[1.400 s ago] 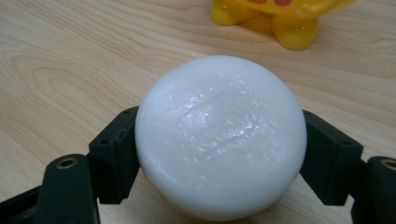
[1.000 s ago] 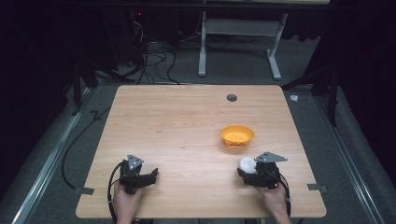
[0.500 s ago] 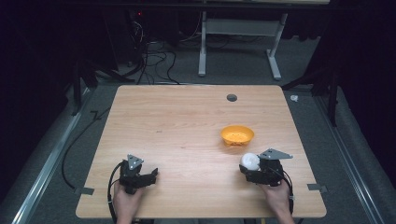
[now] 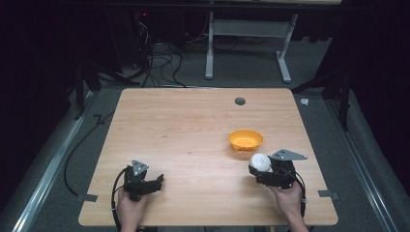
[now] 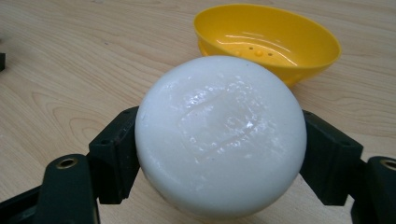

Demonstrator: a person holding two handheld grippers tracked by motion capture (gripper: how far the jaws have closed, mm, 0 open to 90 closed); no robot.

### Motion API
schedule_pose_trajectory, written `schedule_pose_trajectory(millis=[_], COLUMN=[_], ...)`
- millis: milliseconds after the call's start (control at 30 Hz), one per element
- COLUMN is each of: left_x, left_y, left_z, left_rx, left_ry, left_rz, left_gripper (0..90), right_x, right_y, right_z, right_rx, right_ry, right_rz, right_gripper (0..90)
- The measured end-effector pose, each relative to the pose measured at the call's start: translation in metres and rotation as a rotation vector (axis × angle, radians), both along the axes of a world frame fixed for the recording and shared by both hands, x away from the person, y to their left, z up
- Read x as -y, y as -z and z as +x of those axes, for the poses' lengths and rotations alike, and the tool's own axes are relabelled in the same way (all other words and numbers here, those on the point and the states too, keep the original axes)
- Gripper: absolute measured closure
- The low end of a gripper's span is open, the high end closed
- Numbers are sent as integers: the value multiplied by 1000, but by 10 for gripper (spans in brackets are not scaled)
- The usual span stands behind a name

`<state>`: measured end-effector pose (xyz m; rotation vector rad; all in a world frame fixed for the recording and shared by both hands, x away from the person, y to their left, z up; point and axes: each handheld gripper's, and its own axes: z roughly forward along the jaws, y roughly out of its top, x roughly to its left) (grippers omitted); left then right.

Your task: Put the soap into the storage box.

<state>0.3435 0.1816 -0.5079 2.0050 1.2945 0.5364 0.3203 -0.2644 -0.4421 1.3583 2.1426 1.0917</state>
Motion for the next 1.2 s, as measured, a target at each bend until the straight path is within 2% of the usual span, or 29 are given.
schedule_pose_trajectory(millis=[333, 633, 833, 1200], left_x=[0, 0, 0, 0], left_y=[0, 0, 0, 0], left_z=[0, 0, 0, 0], left_rx=[-2, -2, -2, -2], left_ry=[-1, 0, 0, 0], left_rz=[1, 1, 1, 1], left_gripper=[171, 170, 170, 170], right_x=[-5, -5, -9, -9], right_y=[-11, -20, -24, -32], right_z=[8, 17, 24, 34], right_rx=[24, 28, 30, 29], right_ry=[-7, -7, -19, -18], right_rz=[-11, 10, -11, 3], right_gripper=[247, 247, 247, 247])
